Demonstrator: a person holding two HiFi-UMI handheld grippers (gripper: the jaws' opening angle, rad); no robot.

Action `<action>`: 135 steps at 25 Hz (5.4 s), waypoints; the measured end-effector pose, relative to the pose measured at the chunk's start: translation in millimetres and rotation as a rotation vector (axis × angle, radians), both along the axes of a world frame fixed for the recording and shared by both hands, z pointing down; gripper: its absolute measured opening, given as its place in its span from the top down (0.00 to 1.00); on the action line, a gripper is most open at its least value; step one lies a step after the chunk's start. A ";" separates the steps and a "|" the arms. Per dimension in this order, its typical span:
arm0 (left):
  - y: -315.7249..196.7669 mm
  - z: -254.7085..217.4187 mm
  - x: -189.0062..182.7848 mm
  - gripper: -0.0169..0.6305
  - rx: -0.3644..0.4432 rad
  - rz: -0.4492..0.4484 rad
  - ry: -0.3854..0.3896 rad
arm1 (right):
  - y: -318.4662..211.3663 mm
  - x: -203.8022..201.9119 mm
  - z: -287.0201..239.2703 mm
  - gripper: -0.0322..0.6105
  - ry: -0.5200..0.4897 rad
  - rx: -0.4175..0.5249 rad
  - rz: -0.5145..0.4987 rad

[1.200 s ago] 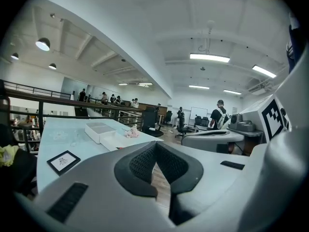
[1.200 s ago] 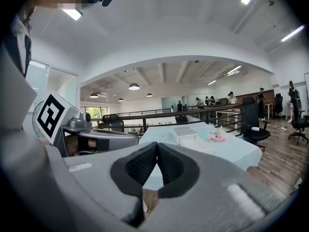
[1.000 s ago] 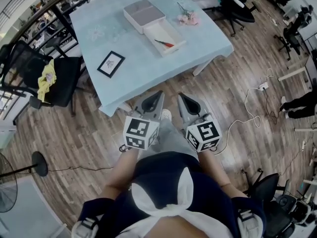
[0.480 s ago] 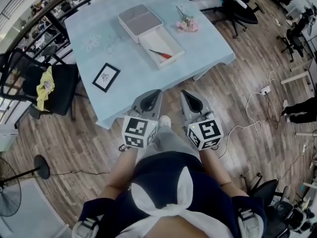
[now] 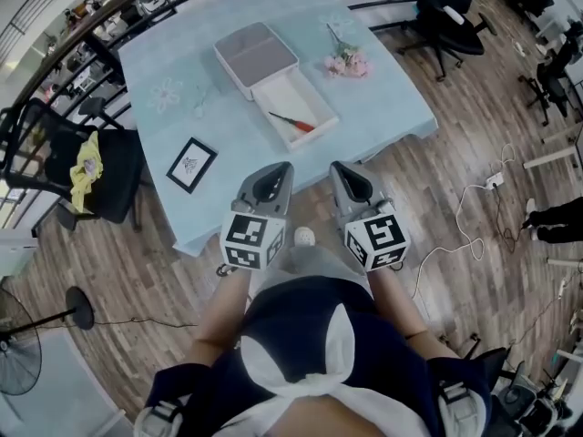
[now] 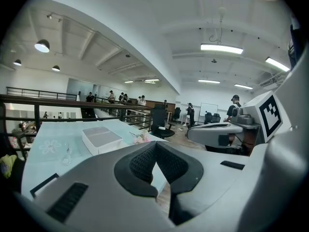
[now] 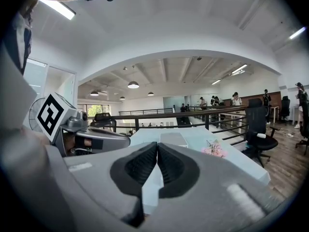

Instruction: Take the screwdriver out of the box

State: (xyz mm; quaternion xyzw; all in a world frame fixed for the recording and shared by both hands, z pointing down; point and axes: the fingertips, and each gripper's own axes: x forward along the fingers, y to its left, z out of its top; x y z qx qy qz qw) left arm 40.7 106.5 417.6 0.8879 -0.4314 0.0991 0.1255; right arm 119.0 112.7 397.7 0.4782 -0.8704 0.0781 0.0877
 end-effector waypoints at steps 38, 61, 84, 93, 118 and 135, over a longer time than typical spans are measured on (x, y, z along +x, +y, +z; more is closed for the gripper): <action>-189.0 17.2 -45.3 0.95 -0.084 -0.038 -0.001 | -207.1 -34.5 46.7 0.68 0.132 -0.172 -0.228; -234.4 52.2 -71.7 0.95 -0.165 -0.044 0.012 | -237.2 -63.9 132.6 0.68 0.372 -0.358 -0.416; -252.7 69.7 -72.7 0.95 -0.210 -0.021 0.012 | -242.4 -70.4 203.3 0.68 0.564 -0.515 -0.541; -255.7 75.5 -76.2 0.95 -0.218 -0.030 0.012 | -245.1 -72.9 225.6 0.68 0.605 -0.563 -0.564; -259.4 82.9 -81.7 0.95 -0.239 -0.044 0.014 | -247.8 -71.6 275.3 0.68 0.763 -0.690 -0.599; -260.8 89.3 -79.6 0.95 -0.255 -0.039 0.011 | -248.4 -66.0 293.4 0.73 0.877 -0.744 -0.605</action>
